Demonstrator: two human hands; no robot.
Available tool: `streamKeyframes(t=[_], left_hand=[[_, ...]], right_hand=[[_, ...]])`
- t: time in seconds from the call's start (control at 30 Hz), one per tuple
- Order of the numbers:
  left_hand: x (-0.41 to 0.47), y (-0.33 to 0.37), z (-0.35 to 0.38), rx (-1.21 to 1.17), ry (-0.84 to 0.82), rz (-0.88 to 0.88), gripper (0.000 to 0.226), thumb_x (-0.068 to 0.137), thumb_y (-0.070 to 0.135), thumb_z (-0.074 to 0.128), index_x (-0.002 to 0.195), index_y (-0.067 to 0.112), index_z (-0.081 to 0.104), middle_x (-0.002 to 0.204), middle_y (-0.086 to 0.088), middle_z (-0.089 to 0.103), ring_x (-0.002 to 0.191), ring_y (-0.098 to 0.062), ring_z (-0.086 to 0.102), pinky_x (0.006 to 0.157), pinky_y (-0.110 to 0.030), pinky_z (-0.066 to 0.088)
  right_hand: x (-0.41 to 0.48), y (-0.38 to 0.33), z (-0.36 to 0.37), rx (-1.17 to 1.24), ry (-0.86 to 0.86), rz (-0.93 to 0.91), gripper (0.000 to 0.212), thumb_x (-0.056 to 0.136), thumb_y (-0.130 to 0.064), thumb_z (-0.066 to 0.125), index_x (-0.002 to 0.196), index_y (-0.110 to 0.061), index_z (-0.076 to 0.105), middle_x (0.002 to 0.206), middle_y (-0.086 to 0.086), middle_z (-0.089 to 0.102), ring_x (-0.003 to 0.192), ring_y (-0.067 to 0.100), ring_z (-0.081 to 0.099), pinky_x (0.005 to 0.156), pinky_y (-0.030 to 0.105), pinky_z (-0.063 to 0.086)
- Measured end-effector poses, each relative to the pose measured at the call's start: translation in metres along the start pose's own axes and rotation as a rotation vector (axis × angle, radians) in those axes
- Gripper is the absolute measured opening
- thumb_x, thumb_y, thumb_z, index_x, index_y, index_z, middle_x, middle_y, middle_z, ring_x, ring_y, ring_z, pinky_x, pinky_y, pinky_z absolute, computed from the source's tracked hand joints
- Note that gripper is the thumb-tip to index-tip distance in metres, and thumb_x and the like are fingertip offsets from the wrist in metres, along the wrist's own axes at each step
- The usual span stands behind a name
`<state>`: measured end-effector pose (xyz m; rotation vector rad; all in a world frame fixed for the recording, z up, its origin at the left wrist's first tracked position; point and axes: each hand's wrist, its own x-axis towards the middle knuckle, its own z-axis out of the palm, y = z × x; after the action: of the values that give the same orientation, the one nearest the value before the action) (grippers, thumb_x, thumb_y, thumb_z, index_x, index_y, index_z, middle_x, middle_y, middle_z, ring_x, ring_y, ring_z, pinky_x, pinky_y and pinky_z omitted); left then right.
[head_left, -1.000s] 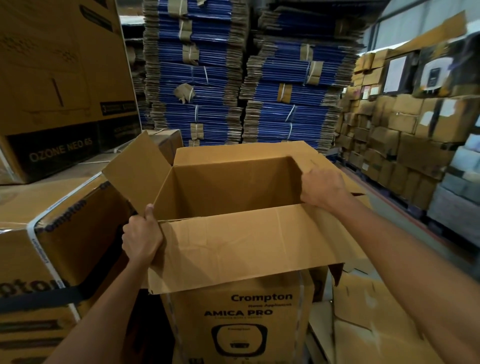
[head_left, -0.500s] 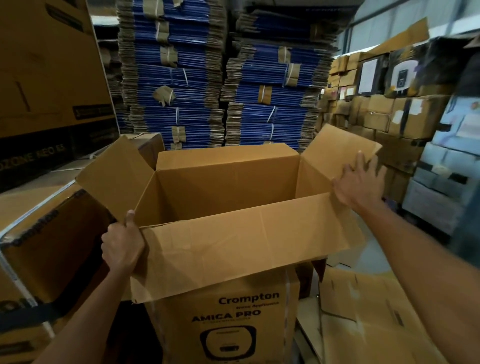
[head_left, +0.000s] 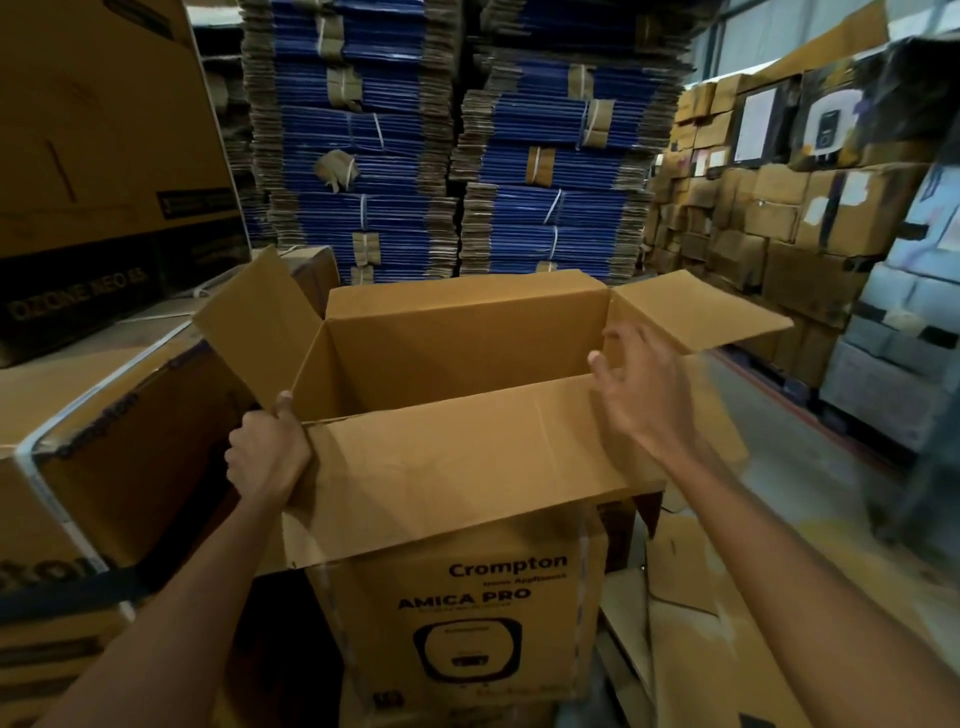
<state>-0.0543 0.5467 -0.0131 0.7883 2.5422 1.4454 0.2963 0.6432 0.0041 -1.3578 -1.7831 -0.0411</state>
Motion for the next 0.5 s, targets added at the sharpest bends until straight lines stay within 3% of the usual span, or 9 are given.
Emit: streamKeyframes(t=[0.07,0.13,0.2,0.27,0.37,0.43,0.5], left_hand=[[-0.007,0.008,-0.002,-0.008,-0.017,0.022,0.055,0.106,0.053,0.037,0.093,0.004,0.059,0.098,-0.017,0.060,0.091,-0.036,0.058,0.087,-0.048,0.047],[-0.016,0.016,0.000,-0.009,-0.021,0.038,0.051,0.107,0.049,0.038,0.097,0.004,0.060,0.101,-0.018,0.060,0.097,-0.037,0.058,0.086,-0.047,0.044],[-0.025,0.020,0.004,-0.004,-0.043,0.045,0.053,0.107,0.048,0.038,0.110,0.001,0.063,0.115,-0.021,0.062,0.110,-0.041,0.059,0.093,-0.050,0.045],[-0.032,0.025,0.007,-0.022,-0.091,0.047,0.052,0.105,0.047,0.042,0.117,0.000,0.061,0.124,-0.020,0.060,0.115,-0.042,0.057,0.097,-0.051,0.045],[-0.039,0.031,0.011,-0.095,-0.191,0.034,0.052,0.095,0.051,0.047,0.112,0.005,0.063,0.118,-0.014,0.063,0.105,-0.038,0.059,0.097,-0.050,0.049],[-0.041,0.035,0.012,-0.111,-0.237,0.054,0.058,0.087,0.057,0.046,0.112,0.009,0.067,0.112,-0.011,0.067,0.097,-0.035,0.062,0.095,-0.051,0.051],[-0.043,0.041,0.012,-0.075,-0.272,0.107,0.052,0.093,0.054,0.048,0.121,0.013,0.064,0.114,-0.006,0.066,0.093,-0.029,0.062,0.090,-0.045,0.052]], right_hand=[[-0.041,-0.037,0.004,0.228,-0.008,-0.134,0.008,0.100,-0.028,0.059,0.098,-0.024,0.065,0.084,-0.011,0.063,0.070,0.003,0.061,0.066,0.022,0.053],[-0.083,-0.058,0.017,0.370,-0.069,-0.155,0.029,0.100,-0.026,0.061,0.072,-0.029,0.059,0.057,-0.018,0.051,0.048,0.005,0.054,0.046,0.010,0.038],[-0.118,-0.068,0.028,0.400,-0.213,0.011,0.046,0.100,-0.044,0.057,0.058,-0.024,0.057,0.046,-0.009,0.053,0.043,0.008,0.056,0.040,0.015,0.040],[-0.140,-0.069,0.034,0.414,-0.387,0.278,0.053,0.095,-0.062,0.051,0.068,-0.020,0.067,0.059,-0.005,0.068,0.049,0.008,0.065,0.055,0.028,0.059],[-0.152,-0.059,0.040,0.812,-0.452,0.657,0.050,0.084,-0.067,0.054,0.108,-0.025,0.066,0.101,-0.006,0.072,0.078,0.013,0.075,0.083,0.039,0.062],[-0.153,-0.051,0.044,1.183,-0.310,0.857,0.058,0.082,-0.055,0.064,0.128,-0.020,0.056,0.123,0.002,0.063,0.096,0.024,0.074,0.090,0.042,0.059],[-0.149,-0.043,0.044,1.452,-0.097,1.016,0.066,0.085,-0.038,0.070,0.142,-0.015,0.047,0.132,0.009,0.059,0.108,0.032,0.069,0.093,0.042,0.055]])
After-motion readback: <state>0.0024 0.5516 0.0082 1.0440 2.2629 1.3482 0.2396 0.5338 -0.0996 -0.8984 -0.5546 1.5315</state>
